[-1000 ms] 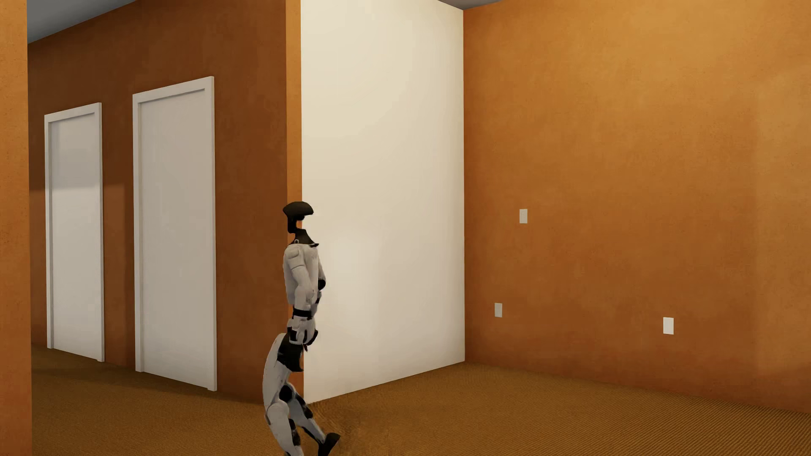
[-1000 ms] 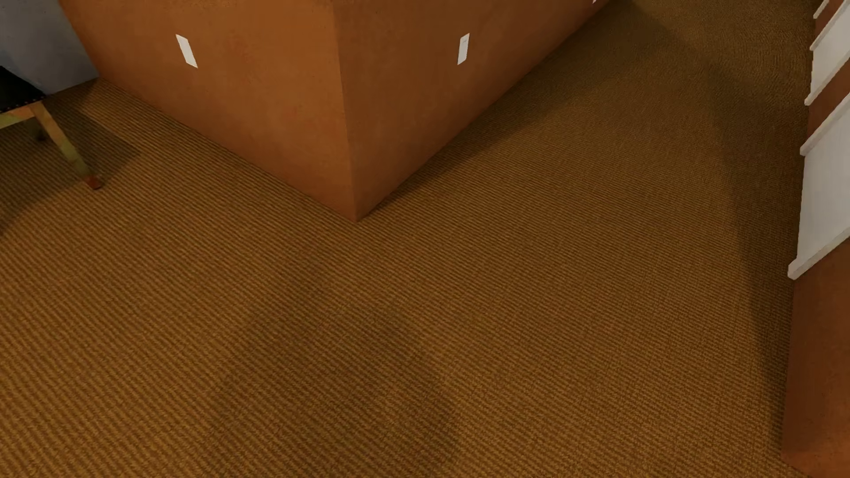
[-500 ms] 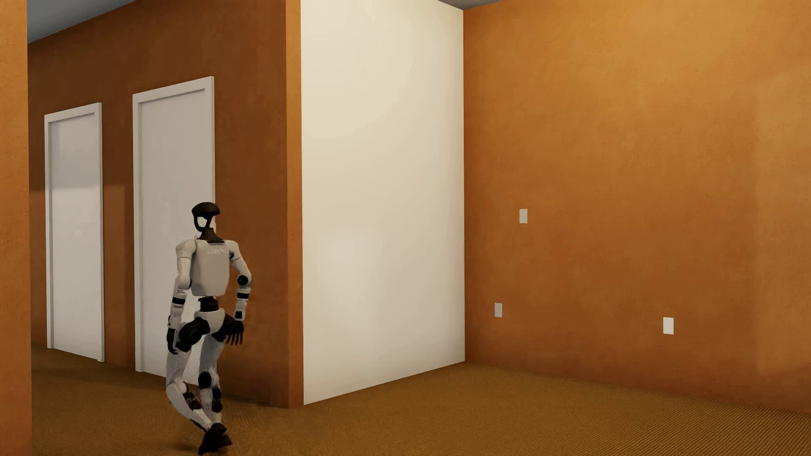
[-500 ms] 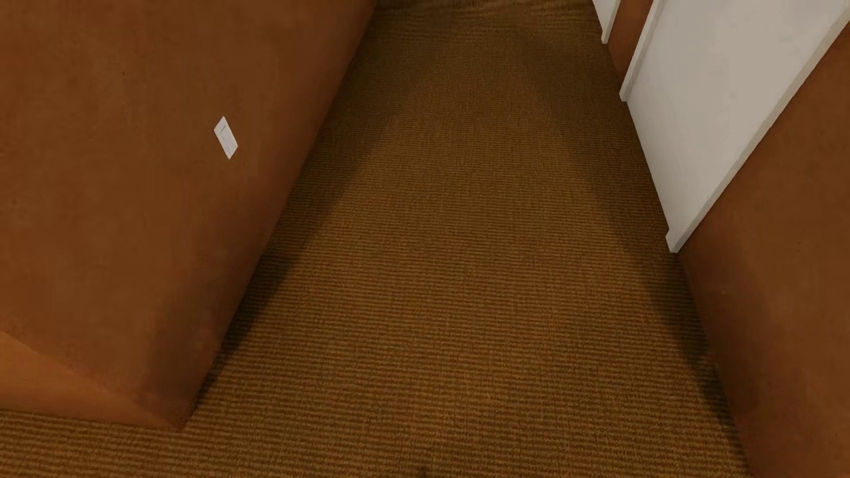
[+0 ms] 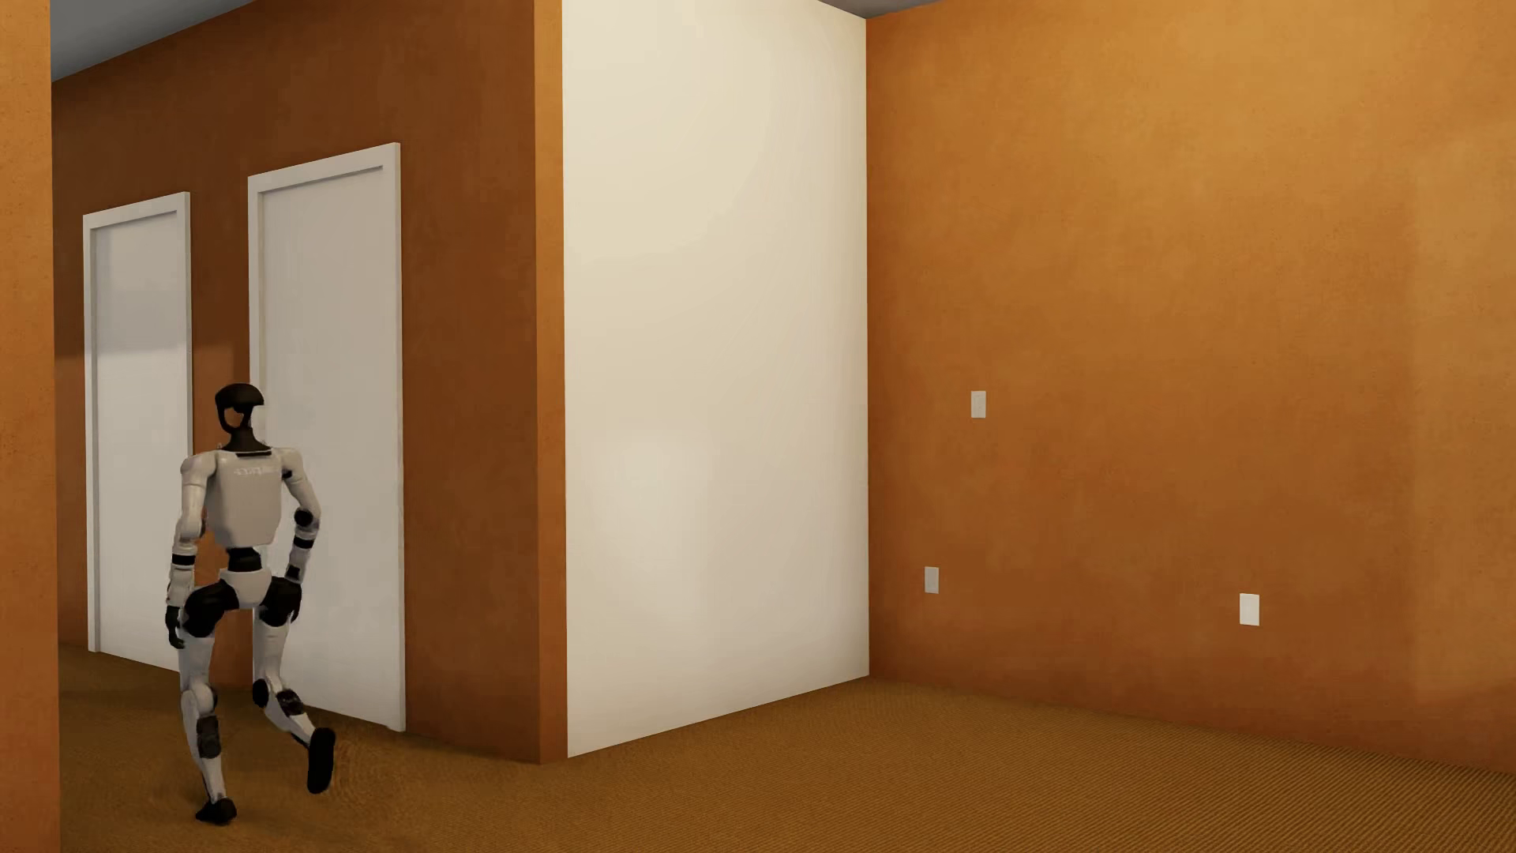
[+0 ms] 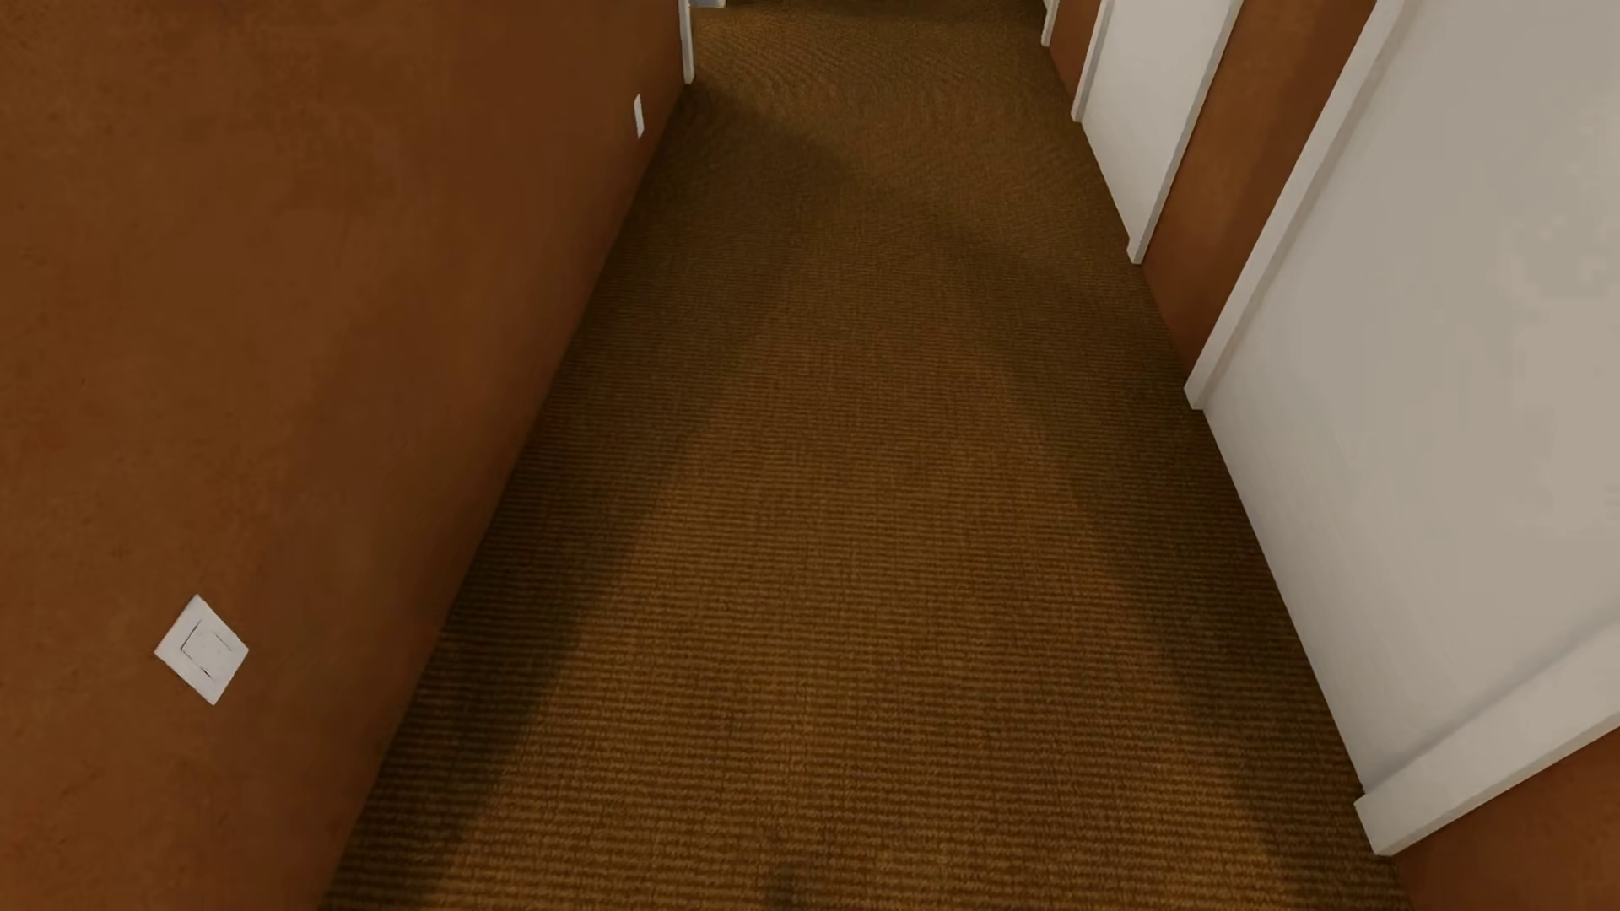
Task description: Circle corner
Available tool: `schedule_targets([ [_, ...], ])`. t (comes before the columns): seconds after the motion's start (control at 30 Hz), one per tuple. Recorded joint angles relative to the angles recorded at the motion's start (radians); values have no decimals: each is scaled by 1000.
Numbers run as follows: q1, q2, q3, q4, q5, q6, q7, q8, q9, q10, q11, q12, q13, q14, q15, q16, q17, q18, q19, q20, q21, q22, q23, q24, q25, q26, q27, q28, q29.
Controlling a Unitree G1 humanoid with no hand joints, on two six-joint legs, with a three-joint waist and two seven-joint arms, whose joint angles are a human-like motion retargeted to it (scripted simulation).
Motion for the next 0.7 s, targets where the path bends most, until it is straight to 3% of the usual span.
schedule_targets([
  [0.07, 183, -168, -121, 13, 37, 40, 0, 0, 10, -107, -229, -27, 69, 7, 119, 12, -13, 0, 0, 15, 54, -105, 58, 0, 0, 0, 0, 0, 0],
  [0.13, 319, -281, -213, 30, 28, 55, 0, 0, 11, -177, -647, -73, 138, 3, 247, 29, -25, 0, 0, 45, 54, -203, 74, 0, 0, 0, 0, 0, 0],
  [0.17, 366, -306, -244, 29, 17, 52, 0, 0, 3, -200, -849, -105, 162, -11, 56, 39, -28, 0, 0, 51, 57, -236, 81, 0, 0, 0, 0, 0, 0],
  [0.2, 422, -320, -263, 28, -6, 41, 0, 0, -2, -209, -933, -132, 187, -19, -290, 51, -30, 0, 0, 68, 71, -273, 79, 0, 0, 0, 0, 0, 0],
  [0.23, 416, -364, -306, 67, -28, 49, 0, 0, -32, -173, -920, -143, 199, -26, -462, 53, -18, 0, 0, 94, 64, -295, 122, 0, 0, 0, 0, 0, 0],
  [0.27, 452, -403, -331, 83, -38, 49, 0, 0, -28, -154, -925, -143, 210, 4, -411, 45, -9, 0, 0, 128, 57, -299, 146, 0, 0, 0, 0, 0, 0],
  [0.3, 477, -440, -345, 116, -28, 61, 0, 0, -31, -104, -870, -130, 225, 71, -155, 34, 0, 0, 0, 156, 44, -294, 170, 0, 0, 0, 0, 0, 0],
  [0.33, 445, -468, -326, 158, 18, 93, 0, 0, -49, 1, -823, -118, 227, 194, 89, 21, 3, 0, 0, 166, 63, -274, 178, 0, 0, 0, 0, 0, 0],
  [0.37, 412, -467, -278, 183, 81, 116, 0, 0, -42, 171, -717, -90, 222, 350, 176, 5, 1, 0, 0, 161, 94, -230, 187, 0, 0, 0, 0, 0, 0],
  [0.4, 322, -415, -253, 195, 109, 129, 0, 0, -29, 365, -679, -76, 197, 434, 159, -8, 1, 0, 0, 153, 79, -188, 194, 0, 0, 0, 0, 0, 0],
  [0.47, 107, -225, -194, 183, 166, 122, 0, 0, 17, 687, -732, -79, 128, 192, 77, -11, 3, 0, 0, 61, 46, -112, 157, 0, 0, 0, 0, 0, 0],
  [0.5, 17, -119, -137, 158, 169, 100, 0, 0, 12, 716, -784, -57, 91, 85, -1, -11, 4, 0, 0, 34, 24, -83, 140, 0, 0, 0, 0, 0, 0],
  [0.57, -112, 89, -1, 114, 133, 51, 0, 0, 28, 561, -890, 2, 50, 3, -139, 2, -28, 0, 0, 10, -33, -75, -23, 0, 0, 0, 0, 0, 0],
  [0.67, -203, 288, 116, 115, 81, 23, 0, 0, 8, -30, -972, 73, -68, 6, -342, 15, -50, 0, 0, 2, -128, -65, -167, 0, 0, 0, 0, 0, 0],
  [0.7, -213, 313, 139, 121, 83, 29, 0, 0, -14, -193, -976, 85, -111, 193, -391, 9, -55, 0, 0, 8, -166, -44, -197, 0, 0, 0, 0, 0, 0],
])
